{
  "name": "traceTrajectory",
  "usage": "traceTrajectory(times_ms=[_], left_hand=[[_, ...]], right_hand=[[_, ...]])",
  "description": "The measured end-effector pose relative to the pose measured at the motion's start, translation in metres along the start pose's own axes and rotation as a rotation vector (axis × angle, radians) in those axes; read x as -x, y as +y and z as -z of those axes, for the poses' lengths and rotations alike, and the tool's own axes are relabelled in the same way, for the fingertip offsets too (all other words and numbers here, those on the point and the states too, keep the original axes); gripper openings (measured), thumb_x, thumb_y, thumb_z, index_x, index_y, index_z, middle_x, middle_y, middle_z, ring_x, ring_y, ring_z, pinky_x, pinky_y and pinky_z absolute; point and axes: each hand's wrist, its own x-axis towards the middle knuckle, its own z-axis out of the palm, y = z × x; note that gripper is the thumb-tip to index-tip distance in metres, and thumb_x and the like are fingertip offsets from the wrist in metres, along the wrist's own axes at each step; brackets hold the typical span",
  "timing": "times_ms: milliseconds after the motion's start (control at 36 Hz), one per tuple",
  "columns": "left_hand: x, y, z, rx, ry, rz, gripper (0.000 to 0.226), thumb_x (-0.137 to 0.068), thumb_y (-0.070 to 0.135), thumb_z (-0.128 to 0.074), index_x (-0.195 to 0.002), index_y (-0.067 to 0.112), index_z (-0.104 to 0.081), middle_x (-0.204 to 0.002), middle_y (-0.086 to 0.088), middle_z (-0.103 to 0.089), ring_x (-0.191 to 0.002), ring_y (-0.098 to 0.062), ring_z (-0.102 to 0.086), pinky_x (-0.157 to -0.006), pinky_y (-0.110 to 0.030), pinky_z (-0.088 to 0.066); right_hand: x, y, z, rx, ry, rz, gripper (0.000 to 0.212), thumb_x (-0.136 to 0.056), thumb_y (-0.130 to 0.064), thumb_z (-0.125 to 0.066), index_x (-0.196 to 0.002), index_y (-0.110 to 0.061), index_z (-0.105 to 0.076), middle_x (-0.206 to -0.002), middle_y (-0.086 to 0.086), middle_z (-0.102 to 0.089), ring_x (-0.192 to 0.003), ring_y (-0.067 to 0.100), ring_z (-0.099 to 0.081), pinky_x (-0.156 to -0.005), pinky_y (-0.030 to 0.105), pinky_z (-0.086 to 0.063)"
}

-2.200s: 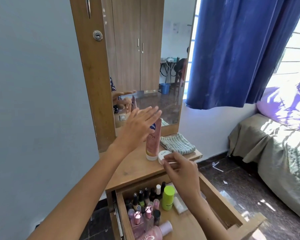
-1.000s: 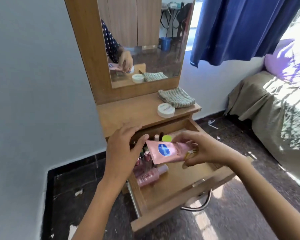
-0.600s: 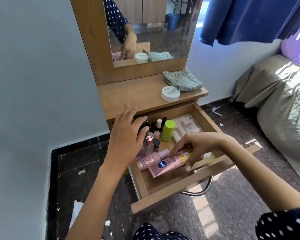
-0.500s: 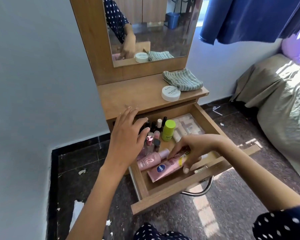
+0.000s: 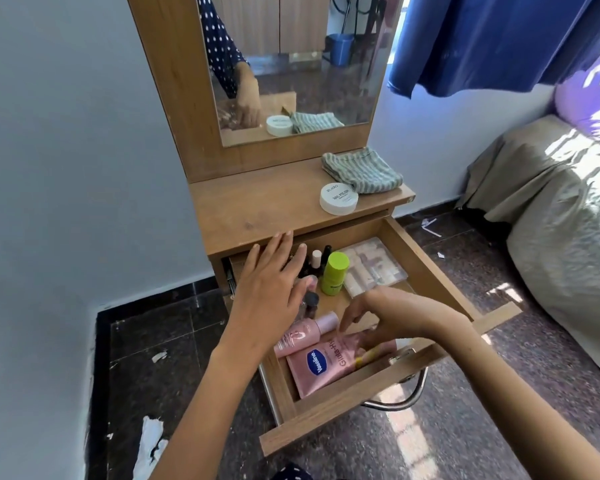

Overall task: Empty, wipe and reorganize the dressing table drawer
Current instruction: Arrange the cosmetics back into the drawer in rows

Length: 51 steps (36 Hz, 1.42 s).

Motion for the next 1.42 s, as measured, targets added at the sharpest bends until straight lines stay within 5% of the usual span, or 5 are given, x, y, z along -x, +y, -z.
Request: traceTrajectory(times_ms=[194, 361, 639, 1000, 1417], left_hand=[[-0.018, 0.003, -0.005, -0.108, -0.155, 0.017, 0.057, -0.101, 0.043, -0.021, -0.152, 0.020, -0.007, -0.160, 0.000, 0.004, -0.146, -0.013, 0.009, -0.116, -0.035, 0.006], [-0.041, 0.007, -0.012, -0.164, -0.262, 0.023, 0.062, -0.101, 0.045, -0.020, -0.152, 0.016, 0.001, -0.159, -0.001, 0.012, -0.145, -0.014, 0.013, -0.116, -0.038, 0.007], [-0.049, 0.010, -0.012, -0.148, -0.290, 0.042, 0.063, -0.102, 0.045, -0.017, -0.151, 0.015, 0.008, -0.159, 0.000, 0.013, -0.145, -0.012, 0.013, -0.116, -0.036, 0.007], [-0.050, 0.010, -0.011, -0.163, -0.291, 0.028, 0.060, -0.103, 0.036, -0.020, -0.151, 0.014, 0.008, -0.159, -0.001, 0.010, -0.145, -0.013, 0.012, -0.119, -0.039, 0.004], [-0.047, 0.013, -0.012, -0.186, -0.278, 0.042, 0.061, -0.103, 0.034, -0.022, -0.150, 0.013, 0.011, -0.159, -0.001, 0.014, -0.145, -0.013, 0.013, -0.119, -0.039, 0.004]], right_hand=[[-0.001, 0.004, 0.034, -0.165, 0.583, -0.118, 0.007, -0.078, -0.030, -0.075, -0.085, -0.029, -0.072, -0.079, -0.013, -0.071, -0.072, -0.001, -0.065, -0.074, 0.033, -0.057], [-0.036, -0.003, 0.042, -0.071, 1.018, -0.100, 0.026, -0.085, -0.021, -0.068, -0.111, -0.019, -0.069, -0.116, -0.007, -0.065, -0.092, 0.015, -0.066, -0.078, 0.034, -0.055], [-0.063, -0.006, 0.047, 0.051, 1.079, -0.130, 0.034, -0.086, -0.017, -0.067, -0.117, -0.005, -0.065, -0.126, 0.009, -0.063, -0.121, 0.026, -0.056, -0.095, 0.036, -0.049], [-0.067, 0.002, 0.049, -0.170, 1.097, -0.097, 0.036, -0.072, -0.033, -0.082, -0.080, -0.010, -0.056, -0.115, 0.007, -0.063, -0.102, 0.026, -0.061, -0.071, 0.037, -0.051], [-0.009, 0.018, 0.049, -0.204, 0.993, -0.201, 0.041, -0.067, -0.055, -0.073, -0.087, -0.023, -0.056, -0.073, -0.010, -0.059, -0.064, 0.007, -0.053, -0.057, 0.027, -0.041]])
